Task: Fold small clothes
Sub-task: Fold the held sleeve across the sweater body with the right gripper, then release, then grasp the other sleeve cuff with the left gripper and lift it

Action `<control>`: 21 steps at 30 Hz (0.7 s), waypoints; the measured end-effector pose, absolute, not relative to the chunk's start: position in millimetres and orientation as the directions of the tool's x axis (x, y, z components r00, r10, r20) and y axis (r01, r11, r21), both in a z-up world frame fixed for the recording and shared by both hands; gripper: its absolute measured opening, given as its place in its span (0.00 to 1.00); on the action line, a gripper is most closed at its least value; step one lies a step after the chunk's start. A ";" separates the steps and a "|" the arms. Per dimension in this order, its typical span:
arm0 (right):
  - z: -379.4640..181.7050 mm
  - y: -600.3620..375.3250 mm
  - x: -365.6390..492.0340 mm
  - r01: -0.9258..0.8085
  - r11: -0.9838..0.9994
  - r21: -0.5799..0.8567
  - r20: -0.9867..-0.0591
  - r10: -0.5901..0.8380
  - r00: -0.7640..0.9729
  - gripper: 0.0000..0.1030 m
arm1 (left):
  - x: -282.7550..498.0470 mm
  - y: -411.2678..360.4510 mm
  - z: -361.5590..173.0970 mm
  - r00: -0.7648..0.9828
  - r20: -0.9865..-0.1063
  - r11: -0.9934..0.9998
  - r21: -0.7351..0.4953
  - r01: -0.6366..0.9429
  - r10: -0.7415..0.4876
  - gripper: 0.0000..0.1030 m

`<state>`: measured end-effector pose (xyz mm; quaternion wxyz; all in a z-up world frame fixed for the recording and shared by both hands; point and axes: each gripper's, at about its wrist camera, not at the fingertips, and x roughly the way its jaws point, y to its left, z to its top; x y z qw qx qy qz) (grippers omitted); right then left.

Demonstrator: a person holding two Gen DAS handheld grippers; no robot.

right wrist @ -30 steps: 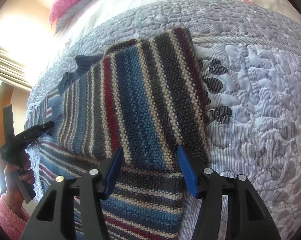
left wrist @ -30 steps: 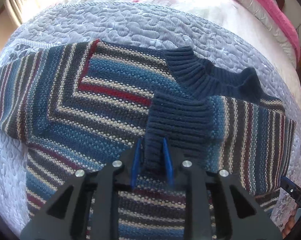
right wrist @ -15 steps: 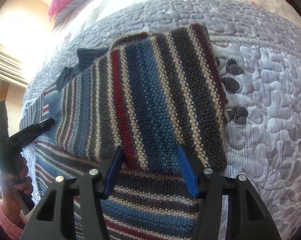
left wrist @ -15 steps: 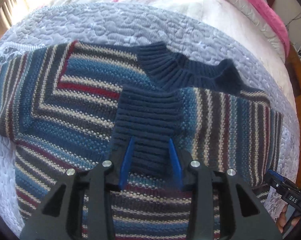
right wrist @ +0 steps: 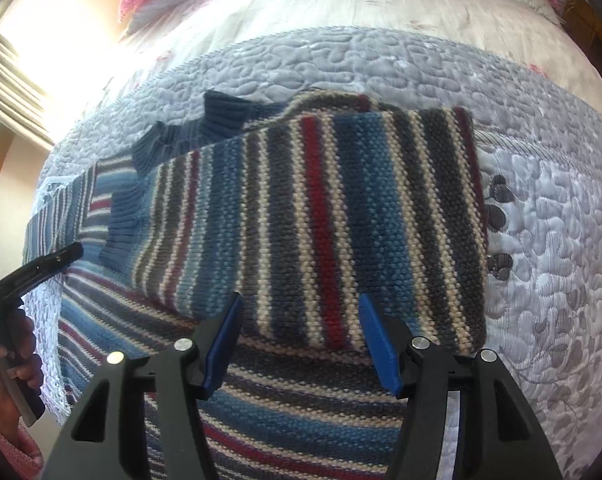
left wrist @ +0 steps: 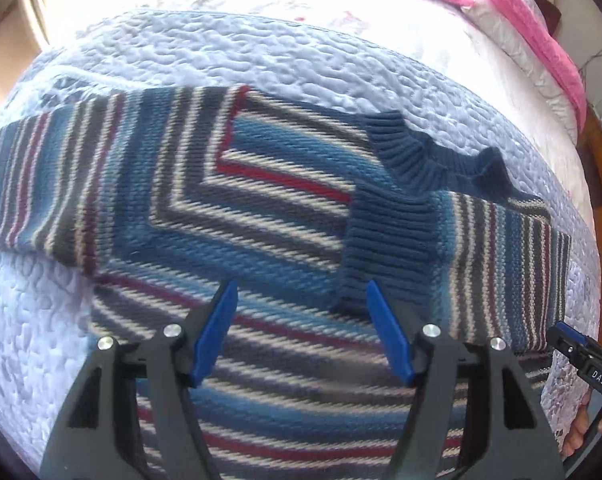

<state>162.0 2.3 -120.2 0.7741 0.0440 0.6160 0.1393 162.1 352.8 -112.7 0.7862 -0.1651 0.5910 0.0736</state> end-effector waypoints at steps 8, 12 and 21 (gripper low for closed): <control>-120.2 64.6 161.4 -0.221 0.946 0.236 -0.941 0.279 0.191 0.71 | 96.5 520.3 -110.4 0.239 -0.971 0.829 -0.115 -0.548 0.023 0.73; -125.2 86.3 162.5 -0.234 0.945 0.228 -0.946 0.272 0.178 0.71 | 64.1 612.5 -109.2 0.244 -0.967 0.712 -0.125 -0.691 0.067 0.73; -137.8 110.8 167.7 -0.235 0.955 0.183 -0.960 0.226 0.168 0.71 | 34.3 747.3 -111.2 0.269 -0.956 0.535 -0.166 -0.828 0.120 0.72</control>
